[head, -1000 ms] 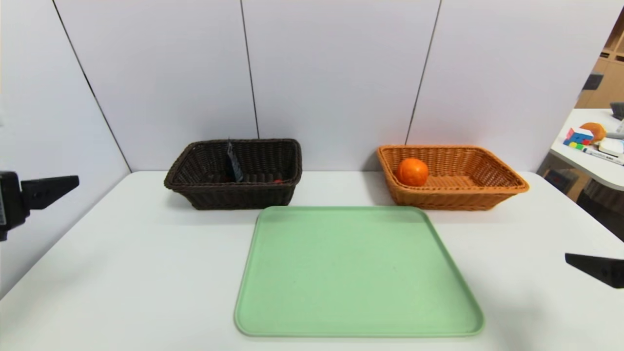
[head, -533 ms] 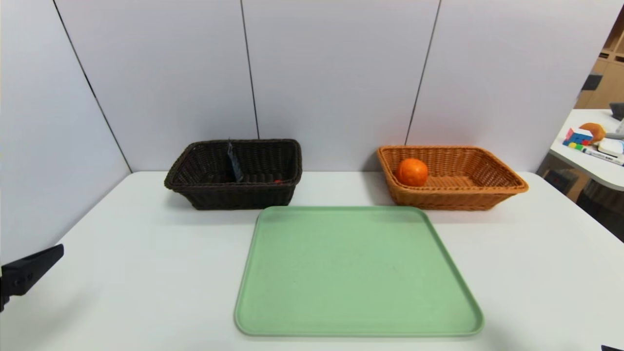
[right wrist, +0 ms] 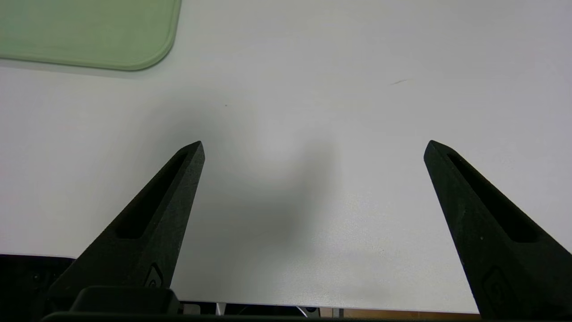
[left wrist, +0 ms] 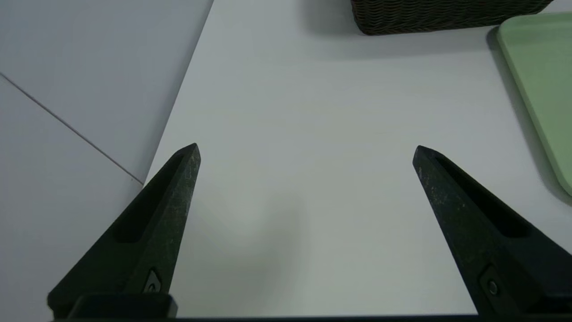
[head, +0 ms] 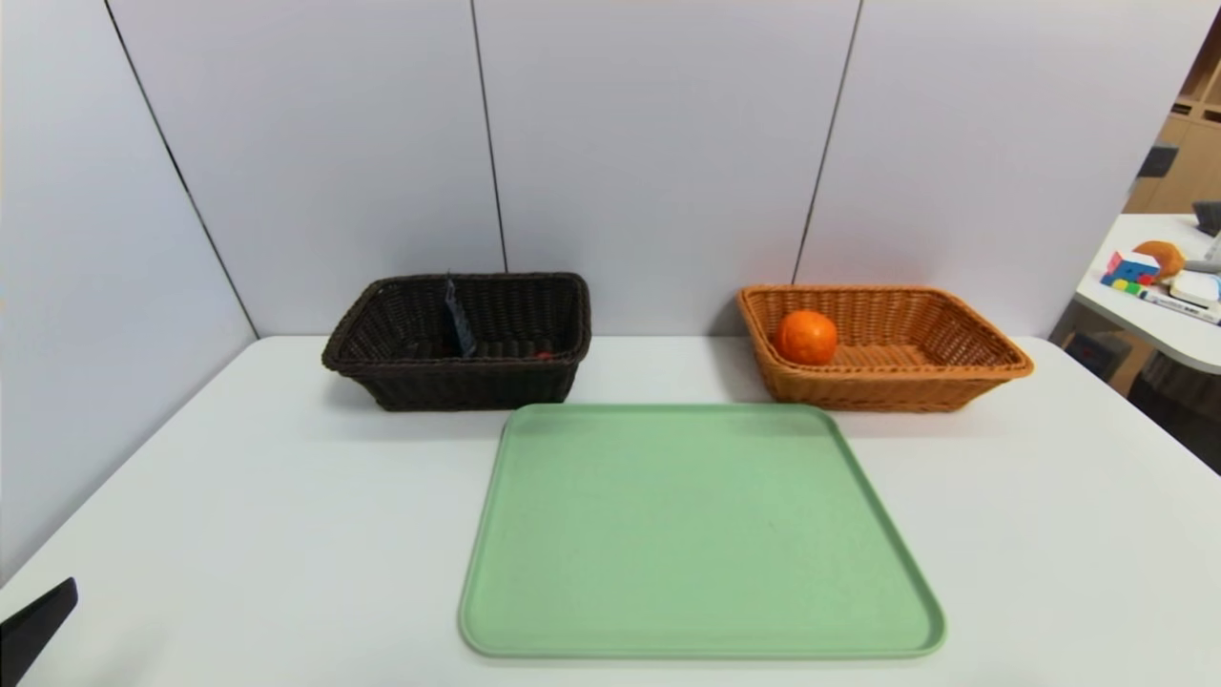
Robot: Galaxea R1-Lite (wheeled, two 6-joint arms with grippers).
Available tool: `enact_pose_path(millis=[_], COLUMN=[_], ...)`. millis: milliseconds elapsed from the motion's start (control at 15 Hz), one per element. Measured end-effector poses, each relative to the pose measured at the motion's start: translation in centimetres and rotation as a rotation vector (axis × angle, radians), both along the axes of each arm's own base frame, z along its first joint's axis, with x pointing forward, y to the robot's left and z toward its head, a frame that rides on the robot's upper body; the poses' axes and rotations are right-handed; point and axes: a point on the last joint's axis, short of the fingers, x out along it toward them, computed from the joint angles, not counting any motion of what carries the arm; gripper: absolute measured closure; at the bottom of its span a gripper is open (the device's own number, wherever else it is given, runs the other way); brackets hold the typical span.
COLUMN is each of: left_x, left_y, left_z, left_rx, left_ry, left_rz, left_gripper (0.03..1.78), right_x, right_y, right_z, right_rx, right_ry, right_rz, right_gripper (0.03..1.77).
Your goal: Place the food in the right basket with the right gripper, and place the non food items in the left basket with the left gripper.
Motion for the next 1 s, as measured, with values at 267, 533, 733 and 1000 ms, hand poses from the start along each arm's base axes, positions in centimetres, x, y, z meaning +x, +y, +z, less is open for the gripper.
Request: enact_pose_path(millis=[267,533,733,1000], left_x=[-2.0,-3.6,-4.6,-5.6], left_y=[0.0,0.0,0.0,0.0], left_z=[-1.1,-3.3,-4.7,-5.2], left_rx=[-0.004,0.018,0.068,0.072], left_ry=[-0.073,-0.113,-0.144,-0.214], left_rz=[-0.012,-0.022,-0.032,-0.033], left_gripper=[0.12,0.12,0.12,0.12], right_x=[-2.2,-4.0,-4.6,-5.5], right_y=[-0.1,-0.2,-0.1,0.0], right_z=[-0.8,-2.0,-1.7,-1.9], right_rx=[0.005,0.006,0.011,-0.002], right_ry=[-0.109,-0.2,-0.287,-0.443], right_rz=[-0.003,-0.005,-0.009,0.013], right_gripper=[0.11,0.11,0.1,0.11])
